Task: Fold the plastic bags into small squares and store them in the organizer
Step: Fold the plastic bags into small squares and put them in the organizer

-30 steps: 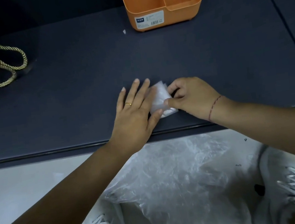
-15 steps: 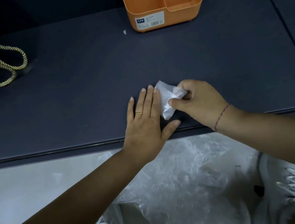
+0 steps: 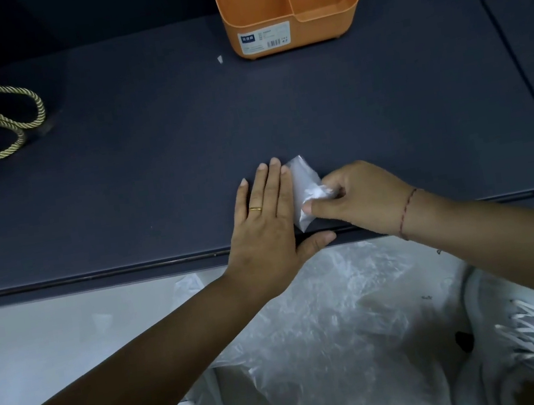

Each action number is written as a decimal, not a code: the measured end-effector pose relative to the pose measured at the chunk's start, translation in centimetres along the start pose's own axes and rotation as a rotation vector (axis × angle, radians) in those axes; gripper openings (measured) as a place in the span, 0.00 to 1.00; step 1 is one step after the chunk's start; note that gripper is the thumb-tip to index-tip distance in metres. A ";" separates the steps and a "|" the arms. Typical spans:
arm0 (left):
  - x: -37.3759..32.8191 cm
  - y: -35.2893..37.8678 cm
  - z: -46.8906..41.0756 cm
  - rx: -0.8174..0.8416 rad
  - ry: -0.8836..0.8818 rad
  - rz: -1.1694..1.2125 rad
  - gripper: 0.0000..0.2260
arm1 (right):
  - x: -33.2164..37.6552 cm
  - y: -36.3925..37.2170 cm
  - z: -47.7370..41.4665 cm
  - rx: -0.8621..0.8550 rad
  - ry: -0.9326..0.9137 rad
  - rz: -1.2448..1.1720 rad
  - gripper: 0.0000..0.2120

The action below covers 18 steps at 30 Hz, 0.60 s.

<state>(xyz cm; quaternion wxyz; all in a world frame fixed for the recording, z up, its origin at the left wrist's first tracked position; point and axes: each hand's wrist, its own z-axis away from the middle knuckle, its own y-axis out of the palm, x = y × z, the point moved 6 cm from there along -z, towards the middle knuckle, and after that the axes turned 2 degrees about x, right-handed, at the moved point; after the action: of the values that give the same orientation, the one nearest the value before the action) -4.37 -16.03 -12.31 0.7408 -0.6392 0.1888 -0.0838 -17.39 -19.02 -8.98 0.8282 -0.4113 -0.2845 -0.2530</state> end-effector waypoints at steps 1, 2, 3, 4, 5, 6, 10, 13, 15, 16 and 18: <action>-0.1 0.0 0.0 0.016 -0.006 -0.013 0.44 | -0.1 0.1 0.0 0.028 0.027 -0.025 0.16; -0.1 0.1 0.0 0.037 -0.015 -0.024 0.44 | -0.2 0.3 0.0 0.053 0.052 -0.041 0.14; -0.2 0.2 -0.1 0.064 -0.023 -0.028 0.45 | -0.3 0.5 0.0 0.077 0.075 -0.061 0.12; -0.3 0.1 -0.1 0.085 -0.024 -0.026 0.45 | -0.5 0.7 0.0 0.103 0.095 -0.095 0.12; -0.4 -0.1 -0.1 0.102 -0.017 -0.013 0.46 | -0.5 0.9 0.2 0.129 0.112 -0.138 0.13; -0.4 -0.4 -0.1 0.104 -0.007 0.019 0.47 | -0.6 1.0 0.3 0.152 0.121 -0.186 0.14; 1.0 -2.2 0.4 0.266 -0.145 0.480 0.51 | -0.7 0.4 0.9 0.126 0.034 -0.456 0.09; 2.8 -4.4 1.6 0.090 -0.352 0.955 0.44 | -1.1 -0.6 1.3 0.040 -0.070 -0.481 0.08; 3.4 -5.1 2.5 -0.015 -0.502 1.187 0.35 | -0.7 -1.0 1.7 0.025 -0.140 -0.464 0.08; 3.3 -4.9 3.0 -0.001 -0.588 1.288 0.32 | -0.4 -1.3 2.1 0.017 -0.173 -0.467 0.08; 2.4 -3.9 3.9 0.150 -0.778 1.549 0.35 | 0.5 -1.9 2.8 -0.007 -0.248 -0.468 0.10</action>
<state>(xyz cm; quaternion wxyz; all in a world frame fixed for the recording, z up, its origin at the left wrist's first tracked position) -0.19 -14.04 -8.51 0.6413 -0.2635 0.2979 0.6562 -18.97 -17.79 -6.22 0.7046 -0.3651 -0.4703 -0.3861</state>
